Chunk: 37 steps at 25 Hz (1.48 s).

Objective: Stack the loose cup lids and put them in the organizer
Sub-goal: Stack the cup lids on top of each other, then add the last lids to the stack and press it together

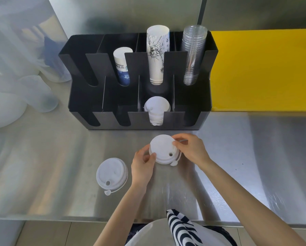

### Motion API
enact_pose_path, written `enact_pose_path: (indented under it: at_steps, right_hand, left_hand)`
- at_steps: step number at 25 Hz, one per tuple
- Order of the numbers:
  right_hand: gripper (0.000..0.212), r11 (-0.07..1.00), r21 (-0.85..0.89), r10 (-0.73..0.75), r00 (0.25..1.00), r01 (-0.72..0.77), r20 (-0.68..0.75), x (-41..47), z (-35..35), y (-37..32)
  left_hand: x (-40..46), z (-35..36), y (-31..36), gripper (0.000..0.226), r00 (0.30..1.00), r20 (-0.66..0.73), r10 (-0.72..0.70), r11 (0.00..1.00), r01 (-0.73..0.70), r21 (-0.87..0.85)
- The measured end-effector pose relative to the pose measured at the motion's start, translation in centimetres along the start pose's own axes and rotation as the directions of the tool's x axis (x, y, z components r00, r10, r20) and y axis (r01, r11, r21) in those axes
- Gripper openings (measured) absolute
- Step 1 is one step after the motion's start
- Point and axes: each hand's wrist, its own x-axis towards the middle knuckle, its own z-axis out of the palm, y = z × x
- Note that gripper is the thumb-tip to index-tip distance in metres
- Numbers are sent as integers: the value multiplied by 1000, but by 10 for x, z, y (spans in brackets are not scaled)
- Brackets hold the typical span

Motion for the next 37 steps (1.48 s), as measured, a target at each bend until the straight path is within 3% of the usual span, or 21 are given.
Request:
enact_pose_path:
  at_steps: [13, 17, 21, 25, 29, 37]
  right_hand:
    - [25, 997, -53, -52, 998, 51, -24, -6, 5, 4]
    - [30, 980, -186, -75, 997, 72, -10, -9, 7, 0]
    - [44, 918, -359, -158, 985, 171, 65, -22, 10, -14]
    - [49, 839, -460, -254, 957, 291, 142, -34, 29, -33]
    - [52, 826, -466, -249, 947, 317, 202, -48, 55, -46]
    - [53, 799, -489, -199, 922, 350, 333, -67, 99, -58]
  left_hand:
    - [3, 3, 0, 37, 998, 7, 62, 979, -63, 192]
    - [2, -2, 3, 41, 992, 32, 122, 940, -126, 317]
    - [-6, -21, 7, 53, 973, 37, 229, 852, -219, 475]
    - [-13, -49, 2, 65, 943, 96, 317, 659, -292, 693]
    - [-17, -77, -9, 76, 961, 121, 247, 592, -248, 767]
    - [-24, -119, -33, 89, 985, 121, 126, 603, -173, 778]
